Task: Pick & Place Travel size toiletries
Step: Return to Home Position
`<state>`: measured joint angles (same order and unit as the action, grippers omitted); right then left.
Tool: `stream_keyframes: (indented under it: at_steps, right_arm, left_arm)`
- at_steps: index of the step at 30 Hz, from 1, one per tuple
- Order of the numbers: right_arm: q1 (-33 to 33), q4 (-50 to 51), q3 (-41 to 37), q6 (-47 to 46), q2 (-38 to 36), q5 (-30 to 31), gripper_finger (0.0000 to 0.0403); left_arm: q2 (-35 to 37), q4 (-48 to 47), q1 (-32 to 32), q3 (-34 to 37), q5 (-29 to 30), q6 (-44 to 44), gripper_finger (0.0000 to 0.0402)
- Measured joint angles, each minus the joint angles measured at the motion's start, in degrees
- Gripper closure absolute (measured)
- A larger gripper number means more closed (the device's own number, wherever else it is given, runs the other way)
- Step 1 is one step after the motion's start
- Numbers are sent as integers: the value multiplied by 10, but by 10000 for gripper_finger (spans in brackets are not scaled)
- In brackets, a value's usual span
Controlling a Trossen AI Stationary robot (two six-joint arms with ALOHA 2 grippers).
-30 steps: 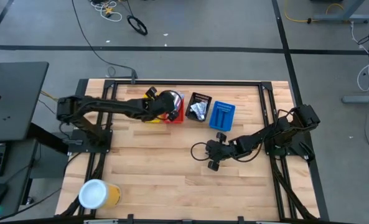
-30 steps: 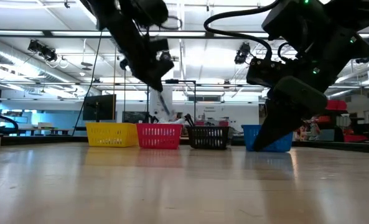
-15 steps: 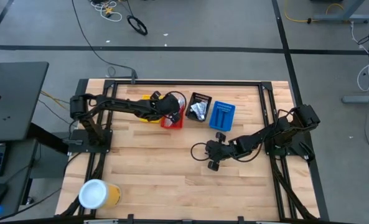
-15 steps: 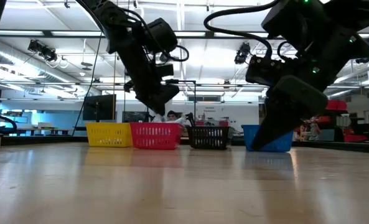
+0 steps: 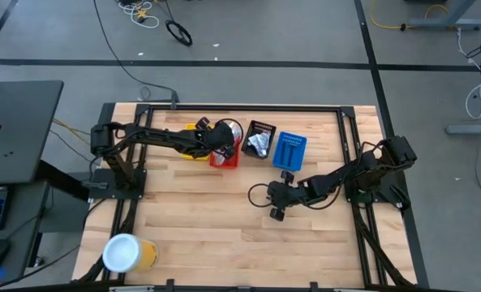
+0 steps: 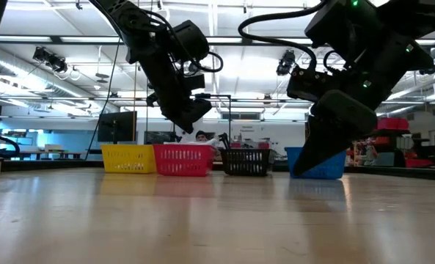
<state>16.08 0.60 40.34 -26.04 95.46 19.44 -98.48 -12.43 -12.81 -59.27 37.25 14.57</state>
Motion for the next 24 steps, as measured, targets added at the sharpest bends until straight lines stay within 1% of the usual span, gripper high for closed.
stream_keyframes:
  at_steps: [5,8,13,16,20,24]
  right_arm:
    - [0,0,0,0,0,0,304]
    - [0,0,0,0,0,0,304]
    - [0,0,0,0,0,0,304]
    - [0,0,0,0,0,0,304]
    - [0,0,0,0,0,0,304]
    - [0,0,0,0,0,0,304]
  left_arm:
    - [0,-1,5,0,0,6,396]
    - [0,-8,5,0,-5,27,395]
    - [0,-61,5,0,-12,76,397]
    - [0,-82,5,0,-15,91,396]
    - [0,-87,5,0,-38,105,393]
    - [0,-86,5,17,-44,126,397]
